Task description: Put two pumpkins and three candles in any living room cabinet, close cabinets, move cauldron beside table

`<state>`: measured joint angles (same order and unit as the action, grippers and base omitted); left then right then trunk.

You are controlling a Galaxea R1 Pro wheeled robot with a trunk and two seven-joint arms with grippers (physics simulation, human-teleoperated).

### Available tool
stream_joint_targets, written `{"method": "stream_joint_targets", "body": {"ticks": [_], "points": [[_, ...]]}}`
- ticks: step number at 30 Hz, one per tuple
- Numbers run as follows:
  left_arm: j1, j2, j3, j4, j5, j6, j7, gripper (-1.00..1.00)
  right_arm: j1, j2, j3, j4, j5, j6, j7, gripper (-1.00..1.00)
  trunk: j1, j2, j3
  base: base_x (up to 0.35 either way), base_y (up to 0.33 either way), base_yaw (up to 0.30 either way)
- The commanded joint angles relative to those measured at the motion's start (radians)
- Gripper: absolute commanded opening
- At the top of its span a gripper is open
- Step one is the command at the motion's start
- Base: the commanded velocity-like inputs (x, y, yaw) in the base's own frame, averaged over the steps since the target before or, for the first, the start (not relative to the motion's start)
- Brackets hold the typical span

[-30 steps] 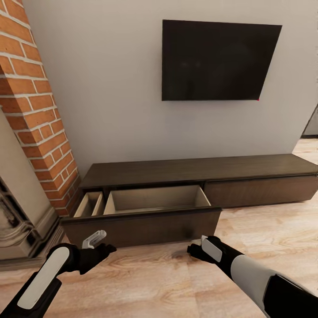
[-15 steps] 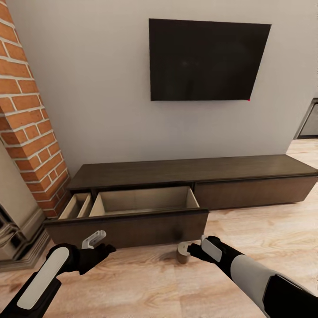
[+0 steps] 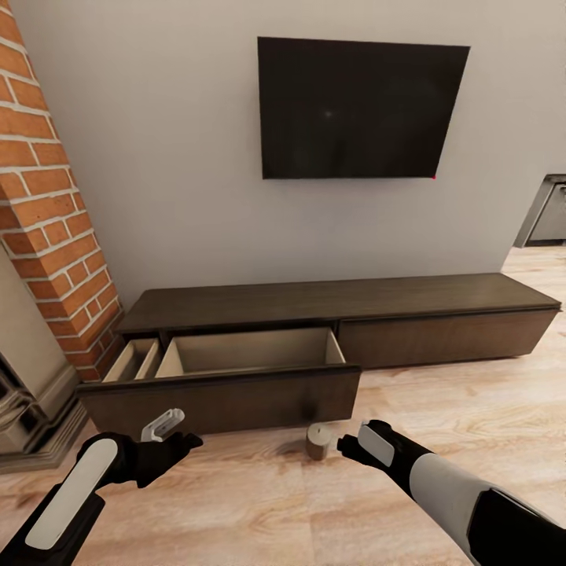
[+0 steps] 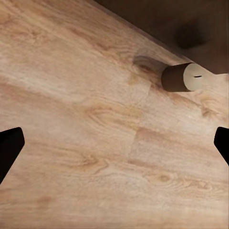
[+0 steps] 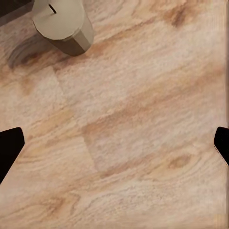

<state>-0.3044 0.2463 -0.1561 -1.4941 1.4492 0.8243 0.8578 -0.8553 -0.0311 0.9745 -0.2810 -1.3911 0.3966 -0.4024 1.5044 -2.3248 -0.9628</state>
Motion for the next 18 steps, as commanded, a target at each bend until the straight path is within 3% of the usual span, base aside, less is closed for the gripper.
{"method": "stream_joint_targets", "body": {"ticks": [1, 8, 14, 18], "points": [[0.0, 0.001, -0.001, -0.001, 0.009, -0.001, 0.01, 1.0, -0.001, -0.001, 0.007, -0.005, -0.005, 0.003, -0.005, 1.0, 0.0, 0.0, -0.001, 0.098, -0.122, 0.0], [0.001, 0.001, 0.0, -0.002, 0.01, -0.001, 0.01, 1.0, -0.001, 0.0, 0.009, -0.043, 0.047, -0.011, -0.005, 1.0, 0.0, 0.0, -0.008, 0.046, -0.044, 0.08], [0.001, 0.001, 0.015, -0.002, 0.01, 0.0, 0.01, 1.0, -0.001, 0.002, 0.01, -0.046, 0.057, -0.013, -0.007, 1.0, 0.0, 0.0, -0.015, 0.016, -0.002, 0.165], [0.0, 0.001, 0.031, -0.002, 0.01, 0.001, 0.01, 1.0, -0.001, 0.002, 0.01, -0.047, 0.058, -0.013, -0.007, 1.0, 0.0, 0.0, -0.018, 0.175, 0.0, 0.122]]}}
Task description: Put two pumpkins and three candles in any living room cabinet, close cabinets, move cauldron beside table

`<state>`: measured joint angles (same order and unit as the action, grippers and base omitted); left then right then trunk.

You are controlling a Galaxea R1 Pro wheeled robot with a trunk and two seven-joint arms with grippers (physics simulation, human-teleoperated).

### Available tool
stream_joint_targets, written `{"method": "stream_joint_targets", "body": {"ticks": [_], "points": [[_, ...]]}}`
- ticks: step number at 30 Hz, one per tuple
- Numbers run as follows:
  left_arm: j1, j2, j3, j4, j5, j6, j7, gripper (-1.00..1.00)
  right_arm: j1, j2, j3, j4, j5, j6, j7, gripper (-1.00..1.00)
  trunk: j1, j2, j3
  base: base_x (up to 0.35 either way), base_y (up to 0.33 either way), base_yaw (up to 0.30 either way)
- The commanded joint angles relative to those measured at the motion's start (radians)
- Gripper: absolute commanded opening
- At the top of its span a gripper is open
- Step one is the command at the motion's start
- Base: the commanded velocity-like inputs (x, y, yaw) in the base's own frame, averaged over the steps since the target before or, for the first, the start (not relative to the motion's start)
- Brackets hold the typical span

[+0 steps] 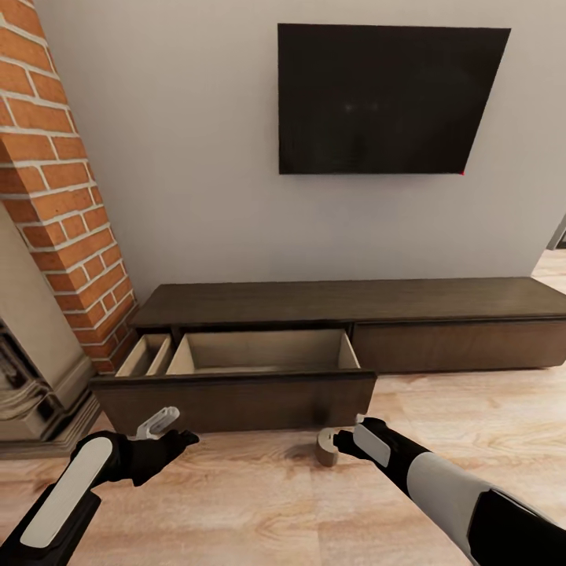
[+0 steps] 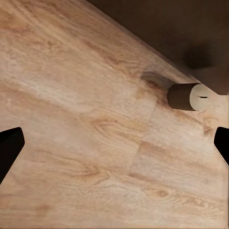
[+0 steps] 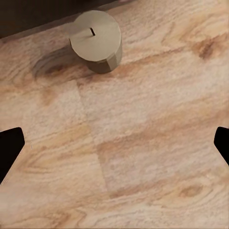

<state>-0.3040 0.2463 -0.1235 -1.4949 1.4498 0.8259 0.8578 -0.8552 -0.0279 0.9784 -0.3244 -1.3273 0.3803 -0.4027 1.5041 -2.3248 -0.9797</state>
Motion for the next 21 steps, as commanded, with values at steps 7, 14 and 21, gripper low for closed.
{"method": "stream_joint_targets", "body": {"ticks": [7, 14, 21], "points": [[-0.001, 0.001, 0.002, -0.002, 0.011, -0.001, 0.01, 1.0, -0.001, -0.001, 0.006, -0.004, -0.005, 0.003, -0.011, 1.0, 0.0, 0.0, -0.002, 0.049, 0.0, 0.073], [-0.001, 0.001, 0.002, -0.002, 0.011, -0.001, 0.01, 1.0, -0.001, -0.001, 0.006, -0.003, 0.004, 0.003, -0.013, 1.0, 0.0, 0.0, -0.005, 0.054, 0.0, 0.205], [-0.001, 0.001, 0.002, -0.001, 0.011, 0.0, 0.01, 1.0, -0.001, -0.001, 0.006, -0.003, 0.014, 0.002, -0.011, 1.0, 0.0, 0.0, -0.005, 0.138, 0.0, 0.067]]}}
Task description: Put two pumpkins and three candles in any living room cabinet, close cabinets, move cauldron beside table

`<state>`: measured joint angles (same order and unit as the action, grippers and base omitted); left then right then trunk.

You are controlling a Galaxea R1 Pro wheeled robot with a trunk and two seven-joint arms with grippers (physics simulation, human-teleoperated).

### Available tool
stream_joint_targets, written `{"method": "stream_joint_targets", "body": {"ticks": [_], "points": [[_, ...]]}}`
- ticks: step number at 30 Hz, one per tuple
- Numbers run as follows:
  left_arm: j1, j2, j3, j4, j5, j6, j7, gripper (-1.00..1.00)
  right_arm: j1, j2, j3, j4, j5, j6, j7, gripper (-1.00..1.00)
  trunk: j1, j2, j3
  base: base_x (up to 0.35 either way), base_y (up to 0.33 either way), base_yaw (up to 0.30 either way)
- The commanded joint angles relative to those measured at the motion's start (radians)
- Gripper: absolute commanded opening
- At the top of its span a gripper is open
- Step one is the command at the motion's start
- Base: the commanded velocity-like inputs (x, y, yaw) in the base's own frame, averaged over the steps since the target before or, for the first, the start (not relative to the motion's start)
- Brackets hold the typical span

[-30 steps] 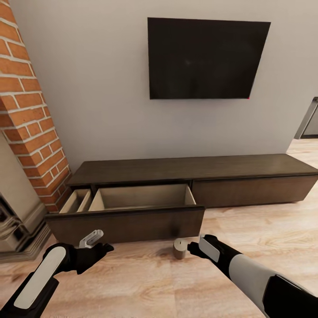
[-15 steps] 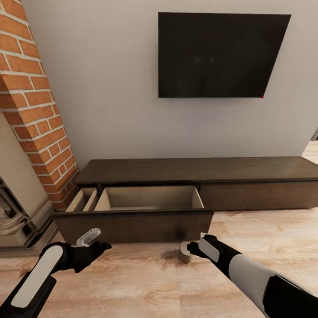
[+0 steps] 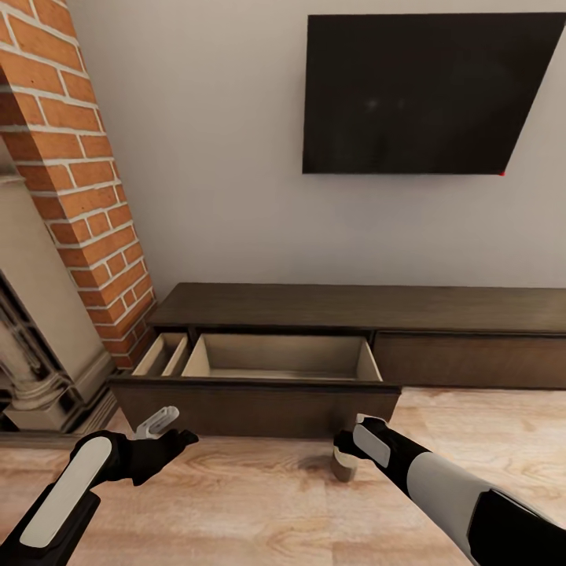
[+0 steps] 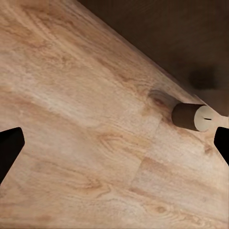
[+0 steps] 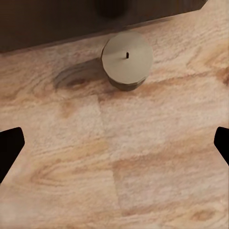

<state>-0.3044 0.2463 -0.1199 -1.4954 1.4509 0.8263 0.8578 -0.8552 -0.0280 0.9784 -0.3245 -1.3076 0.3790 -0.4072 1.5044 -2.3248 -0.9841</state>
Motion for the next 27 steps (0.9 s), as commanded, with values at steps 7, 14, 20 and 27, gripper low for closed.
{"method": "stream_joint_targets", "body": {"ticks": [7, 14, 20, 27], "points": [[-0.001, 0.001, -0.001, -0.001, 0.009, 0.0, 0.01, 1.0, -0.001, -0.001, 0.006, -0.003, -0.006, 0.003, -0.007, 1.0, 0.0, 0.0, -0.001, 0.121, 0.0, 0.003], [-0.001, 0.001, -0.001, -0.002, 0.009, 0.001, 0.01, 1.0, -0.001, -0.001, 0.007, -0.002, -0.006, 0.003, -0.004, 1.0, 0.0, 0.0, -0.001, 0.126, -0.005, 0.0], [-0.001, 0.001, -0.001, -0.003, 0.009, 0.001, 0.01, 1.0, -0.001, -0.001, 0.009, -0.002, -0.004, -0.03, -0.002, 1.0, 0.0, 0.0, -0.001, 0.047, -0.001, 0.0], [-0.001, 0.001, -0.001, -0.003, 0.01, 0.001, 0.01, 1.0, -0.001, 0.0, 0.026, 0.001, 0.083, -0.119, -0.004, 1.0, 0.0, 0.0, -0.001, 0.063, 0.0, 0.0]]}}
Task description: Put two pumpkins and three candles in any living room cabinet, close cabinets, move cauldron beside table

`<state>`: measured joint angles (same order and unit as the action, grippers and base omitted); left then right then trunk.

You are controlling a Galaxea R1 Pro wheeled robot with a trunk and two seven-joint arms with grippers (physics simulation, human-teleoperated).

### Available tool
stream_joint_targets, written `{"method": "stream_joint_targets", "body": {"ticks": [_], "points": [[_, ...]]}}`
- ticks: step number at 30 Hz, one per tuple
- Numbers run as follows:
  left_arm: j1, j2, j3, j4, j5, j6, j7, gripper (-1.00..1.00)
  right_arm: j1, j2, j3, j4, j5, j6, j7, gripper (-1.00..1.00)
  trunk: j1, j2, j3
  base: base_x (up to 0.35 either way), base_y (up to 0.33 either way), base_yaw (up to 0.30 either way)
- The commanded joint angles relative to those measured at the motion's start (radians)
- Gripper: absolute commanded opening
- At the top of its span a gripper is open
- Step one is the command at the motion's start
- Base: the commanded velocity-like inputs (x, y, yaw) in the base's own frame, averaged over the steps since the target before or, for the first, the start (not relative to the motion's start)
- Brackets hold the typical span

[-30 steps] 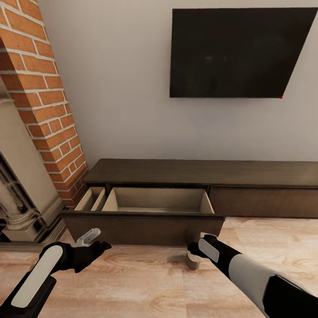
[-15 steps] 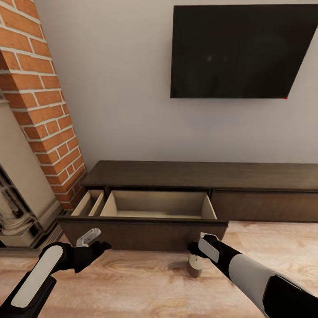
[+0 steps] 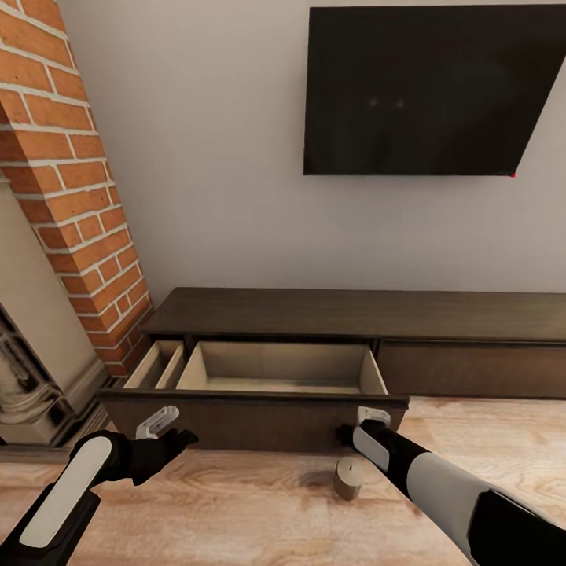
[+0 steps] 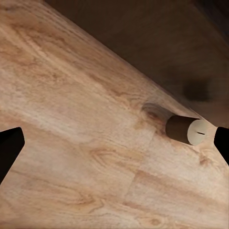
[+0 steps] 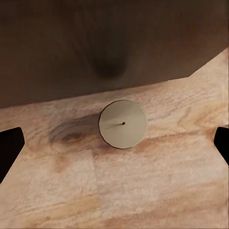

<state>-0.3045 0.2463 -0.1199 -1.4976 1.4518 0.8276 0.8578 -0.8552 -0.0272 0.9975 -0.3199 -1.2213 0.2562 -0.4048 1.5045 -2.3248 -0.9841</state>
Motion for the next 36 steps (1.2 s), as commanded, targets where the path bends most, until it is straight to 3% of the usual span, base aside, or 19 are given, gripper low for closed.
{"method": "stream_joint_targets", "body": {"ticks": [1, 3, 6, 23, 30, 36], "points": [[-0.001, 0.001, -0.001, -0.001, 0.01, -0.001, 0.01, 1.0, -0.001, -0.001, 0.008, -0.002, 0.006, -0.005, -0.007, 1.0, 0.0, 0.0, -0.001, 0.011, 0.0, 0.0], [-0.001, 0.001, -0.001, -0.001, 0.01, -0.001, 0.01, 1.0, -0.001, -0.001, 0.01, 0.004, 0.035, -0.036, -0.008, 1.0, 0.0, 0.0, -0.001, 0.005, 0.0, 0.0], [-0.001, 0.001, -0.001, -0.001, 0.01, 0.005, 0.01, 1.0, -0.001, 0.0, 0.012, 0.007, 0.046, -0.046, -0.008, 1.0, 0.0, 0.0, -0.001, 0.001, 0.0, 0.0], [-0.001, 0.0, 0.002, -0.004, 0.009, 0.033, 0.01, 1.0, -0.001, 0.001, 0.013, 0.012, 0.053, -0.042, -0.002, 1.0, 0.0, 0.0, -0.001, 0.049, 0.0, 0.0], [-0.001, 0.0, 0.003, -0.004, 0.01, 0.033, 0.01, 1.0, -0.001, 0.001, 0.014, 0.012, 0.054, -0.043, -0.002, 1.0, 0.027, -0.049, -0.023, 0.0, 0.0, 0.0], [-0.001, 0.001, 0.04, -0.004, 0.014, 0.041, 0.01, 1.0, -0.001, 0.001, 0.015, 0.012, 0.054, -0.05, -0.002, 1.0, 0.05, -0.091, -0.042, 0.0, 0.0, 0.0]]}}
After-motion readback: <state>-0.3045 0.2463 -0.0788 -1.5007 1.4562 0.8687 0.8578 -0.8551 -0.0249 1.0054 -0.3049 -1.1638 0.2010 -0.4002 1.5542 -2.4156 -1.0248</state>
